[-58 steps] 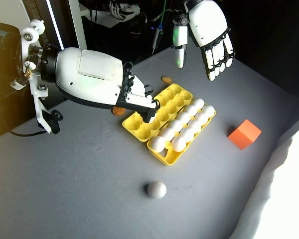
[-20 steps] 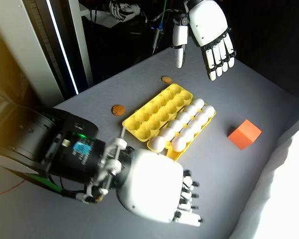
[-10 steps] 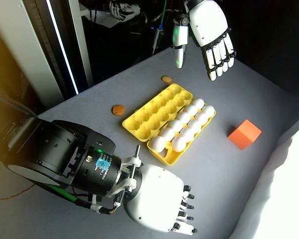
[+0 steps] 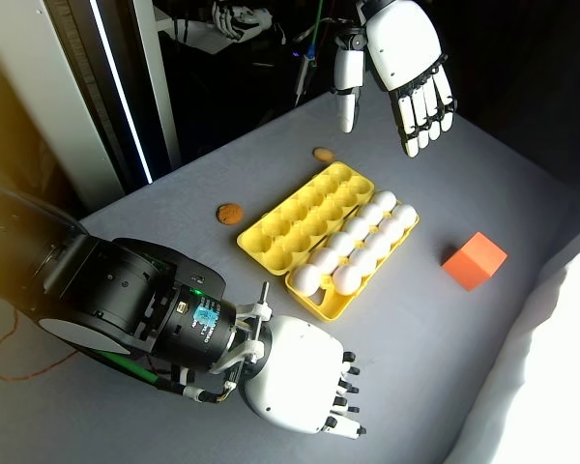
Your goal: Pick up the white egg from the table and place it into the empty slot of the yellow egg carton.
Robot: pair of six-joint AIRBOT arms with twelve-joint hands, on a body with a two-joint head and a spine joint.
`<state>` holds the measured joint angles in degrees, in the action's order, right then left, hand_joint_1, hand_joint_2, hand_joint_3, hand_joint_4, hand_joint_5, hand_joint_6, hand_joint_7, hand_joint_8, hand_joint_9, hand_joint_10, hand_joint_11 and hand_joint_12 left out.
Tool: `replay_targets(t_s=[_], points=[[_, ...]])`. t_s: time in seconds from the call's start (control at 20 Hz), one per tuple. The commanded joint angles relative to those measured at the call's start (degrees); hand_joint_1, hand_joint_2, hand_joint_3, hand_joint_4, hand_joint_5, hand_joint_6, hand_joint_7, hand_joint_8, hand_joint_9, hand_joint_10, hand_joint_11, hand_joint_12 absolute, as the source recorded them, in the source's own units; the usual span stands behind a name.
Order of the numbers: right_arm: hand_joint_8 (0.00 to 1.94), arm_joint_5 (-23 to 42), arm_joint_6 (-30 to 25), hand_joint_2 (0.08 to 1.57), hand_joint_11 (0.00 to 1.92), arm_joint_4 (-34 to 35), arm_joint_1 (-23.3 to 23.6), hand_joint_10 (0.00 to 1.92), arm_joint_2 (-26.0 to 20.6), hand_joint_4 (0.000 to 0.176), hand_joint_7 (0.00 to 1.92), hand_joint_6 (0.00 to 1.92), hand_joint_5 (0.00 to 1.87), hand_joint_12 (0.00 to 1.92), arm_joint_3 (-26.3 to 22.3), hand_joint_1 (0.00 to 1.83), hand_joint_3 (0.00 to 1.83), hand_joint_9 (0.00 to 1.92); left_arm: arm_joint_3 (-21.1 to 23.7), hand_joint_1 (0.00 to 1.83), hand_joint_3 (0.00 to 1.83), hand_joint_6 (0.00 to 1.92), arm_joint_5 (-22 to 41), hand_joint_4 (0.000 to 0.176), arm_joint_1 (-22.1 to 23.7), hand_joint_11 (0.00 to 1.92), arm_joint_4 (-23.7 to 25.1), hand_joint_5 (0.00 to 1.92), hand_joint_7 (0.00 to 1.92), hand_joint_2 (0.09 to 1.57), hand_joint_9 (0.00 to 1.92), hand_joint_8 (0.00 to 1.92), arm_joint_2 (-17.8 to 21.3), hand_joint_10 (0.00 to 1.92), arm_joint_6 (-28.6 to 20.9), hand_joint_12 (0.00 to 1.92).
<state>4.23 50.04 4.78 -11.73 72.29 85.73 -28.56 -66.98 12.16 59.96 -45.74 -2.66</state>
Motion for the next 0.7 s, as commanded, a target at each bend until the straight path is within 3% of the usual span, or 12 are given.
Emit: replay_targets(t_s=[0.0, 0.4, 0.45, 0.5, 0.55, 0.65], points=[[0.04, 6.1, -0.26, 1.03, 0.0, 0.09, 0.14, 0.24, -0.75, 0.0, 0.7, 0.04, 0.71, 1.44, 0.32, 1.2, 0.0, 0.52, 0.06, 0.0, 0.0, 0.0, -0.47, 0.0, 0.67, 0.0, 5.0, 0.26, 0.25, 1.22, 0.19, 0.0, 0.52, 0.0, 0.15, 0.33], [0.09, 6.95, -0.26, 1.0, 0.37, -1.11, -0.27, 0.41, -0.8, 0.0, 1.01, 0.08, 0.93, 1.37, 0.51, 1.29, 0.0, 0.85, 0.06, 0.0, 0.0, 0.0, -0.47, 0.0, 0.67, 0.0, 5.0, 0.29, 0.28, 1.23, 0.22, 0.0, 0.52, 0.01, 0.16, 0.36], [0.68, 6.95, -0.26, 1.08, 0.45, -1.13, -0.31, 0.45, -0.8, 0.0, 1.08, 0.85, 0.92, 1.36, 0.68, 1.25, 0.01, 0.9, 0.06, 0.0, 0.0, 0.0, -0.47, 0.0, 0.67, 0.0, 5.0, 0.3, 0.29, 1.24, 0.24, 0.0, 0.52, 0.01, 0.16, 0.39], [0.91, 6.95, -0.26, 1.12, 0.46, -1.15, -0.31, 0.52, -0.8, 0.0, 1.04, 1.07, 0.87, 1.38, 0.83, 1.23, 0.0, 0.91, 0.06, 0.0, 0.0, 0.0, -0.47, 0.0, 0.67, 0.0, 5.0, 0.3, 0.29, 1.24, 0.24, 0.0, 0.52, 0.0, 0.16, 0.39], [0.87, 6.96, -0.26, 1.11, 0.53, -1.21, -0.31, 1.08, -0.84, 0.0, 1.05, 1.06, 0.89, 1.37, 0.93, 1.35, 0.01, 0.9, 0.06, 0.0, 0.0, 0.0, -0.47, 0.0, 0.67, 0.0, 5.0, 0.29, 0.28, 1.24, 0.23, 0.0, 0.52, 0.0, 0.16, 0.38], [0.83, 6.97, -0.26, 1.09, 0.68, -2.01, -0.31, 1.08, -0.93, 0.0, 1.07, 1.04, 0.9, 1.26, 0.94, 1.38, 0.0, 0.99, 0.06, 0.0, 0.0, 0.0, -0.47, 0.0, 0.67, 0.0, 5.0, 0.31, 0.3, 1.24, 0.24, 0.0, 0.52, 0.0, 0.16, 0.42]])
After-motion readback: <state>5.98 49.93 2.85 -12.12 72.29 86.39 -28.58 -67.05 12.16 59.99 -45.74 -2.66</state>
